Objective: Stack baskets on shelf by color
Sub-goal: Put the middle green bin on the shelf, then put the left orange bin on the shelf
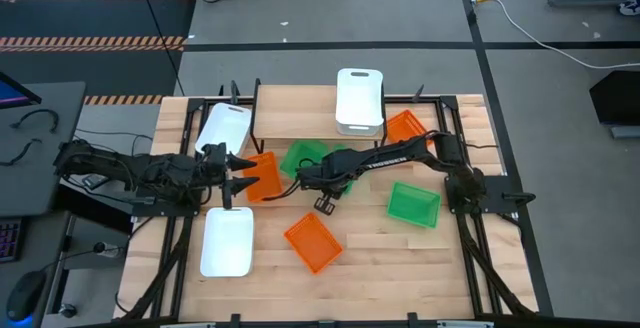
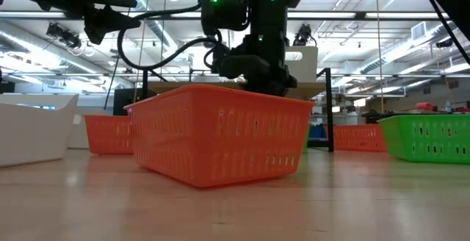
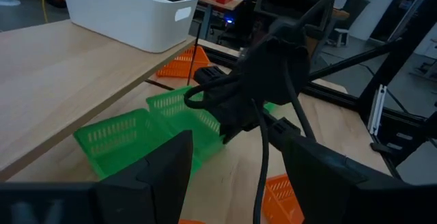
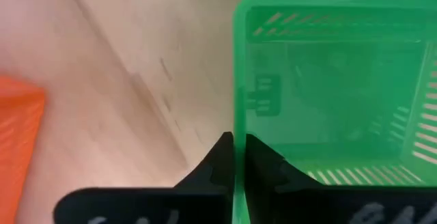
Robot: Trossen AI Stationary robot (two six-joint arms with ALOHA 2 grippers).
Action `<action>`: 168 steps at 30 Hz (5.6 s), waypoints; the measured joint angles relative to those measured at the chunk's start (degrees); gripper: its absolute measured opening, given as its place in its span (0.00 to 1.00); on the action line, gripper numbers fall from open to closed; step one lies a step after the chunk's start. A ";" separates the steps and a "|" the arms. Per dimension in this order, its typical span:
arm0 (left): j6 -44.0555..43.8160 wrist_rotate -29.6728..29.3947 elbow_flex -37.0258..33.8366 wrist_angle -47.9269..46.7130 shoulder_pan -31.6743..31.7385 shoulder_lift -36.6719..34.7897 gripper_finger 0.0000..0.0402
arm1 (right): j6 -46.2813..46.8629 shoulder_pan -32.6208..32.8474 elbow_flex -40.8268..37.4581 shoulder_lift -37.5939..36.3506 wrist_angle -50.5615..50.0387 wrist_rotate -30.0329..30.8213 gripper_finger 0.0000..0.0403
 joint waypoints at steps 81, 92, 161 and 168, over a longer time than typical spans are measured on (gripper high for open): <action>-1.44 0.00 0.02 -0.56 0.00 0.00 0.58 | -44.10 -11.64 35.51 2.37 -11.14 8.21 0.03; -1.99 0.44 0.02 -0.42 0.00 0.00 0.58 | -41.55 -14.90 34.17 3.69 -10.47 9.08 0.03; -9.73 6.25 26.03 -40.46 -0.02 38.45 0.58 | -20.94 11.80 33.56 -10.65 -28.88 4.19 0.42; -6.19 7.60 25.95 -41.43 -0.35 46.19 0.58 | -16.65 15.31 33.54 -11.67 -28.85 4.83 0.42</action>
